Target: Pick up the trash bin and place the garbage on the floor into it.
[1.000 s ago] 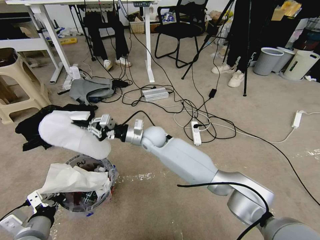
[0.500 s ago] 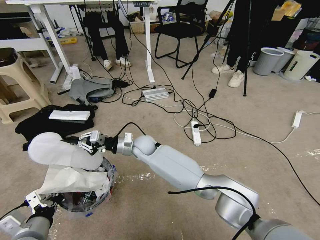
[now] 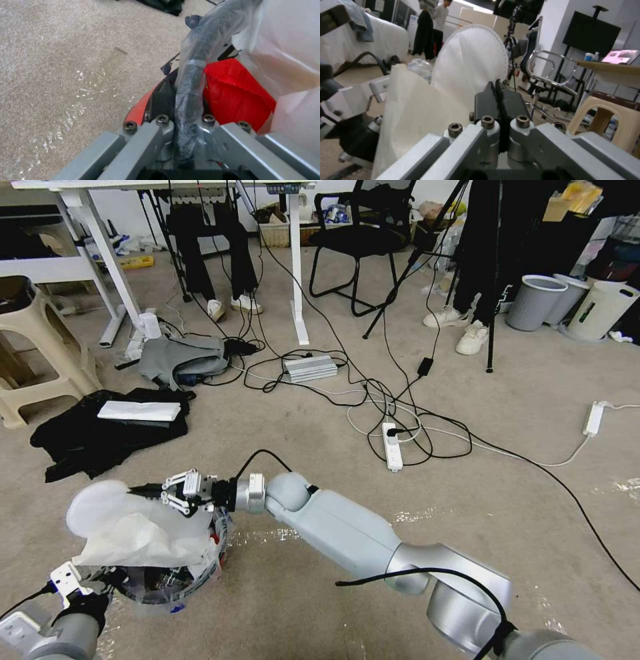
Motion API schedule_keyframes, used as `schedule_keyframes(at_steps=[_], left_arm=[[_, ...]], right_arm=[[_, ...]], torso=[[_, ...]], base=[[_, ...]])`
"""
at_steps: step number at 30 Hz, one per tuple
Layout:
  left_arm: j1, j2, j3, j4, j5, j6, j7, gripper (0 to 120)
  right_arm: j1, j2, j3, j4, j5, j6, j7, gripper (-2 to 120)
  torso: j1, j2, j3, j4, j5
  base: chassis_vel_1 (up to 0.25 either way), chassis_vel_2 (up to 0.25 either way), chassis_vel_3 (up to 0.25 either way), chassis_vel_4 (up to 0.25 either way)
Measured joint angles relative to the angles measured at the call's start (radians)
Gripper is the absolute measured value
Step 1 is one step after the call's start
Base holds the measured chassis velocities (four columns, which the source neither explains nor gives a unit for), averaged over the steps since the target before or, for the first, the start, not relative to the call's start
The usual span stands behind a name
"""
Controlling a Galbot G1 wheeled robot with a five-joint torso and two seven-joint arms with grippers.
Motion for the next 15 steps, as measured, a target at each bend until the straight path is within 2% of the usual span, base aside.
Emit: schedule_keyframes(at_steps=[15], left_arm=[[-0.001,0.000,0.000,0.002,0.000,0.000,0.000,1]], right_arm=[[-0.027,-0.041,-0.010,0.035,-0.013,0.011,0.010,0]], torso=[[0.000,0.000,0.000,-0.0001,0.0001]], base=[[0.000,0.000,0.000,0.000]])
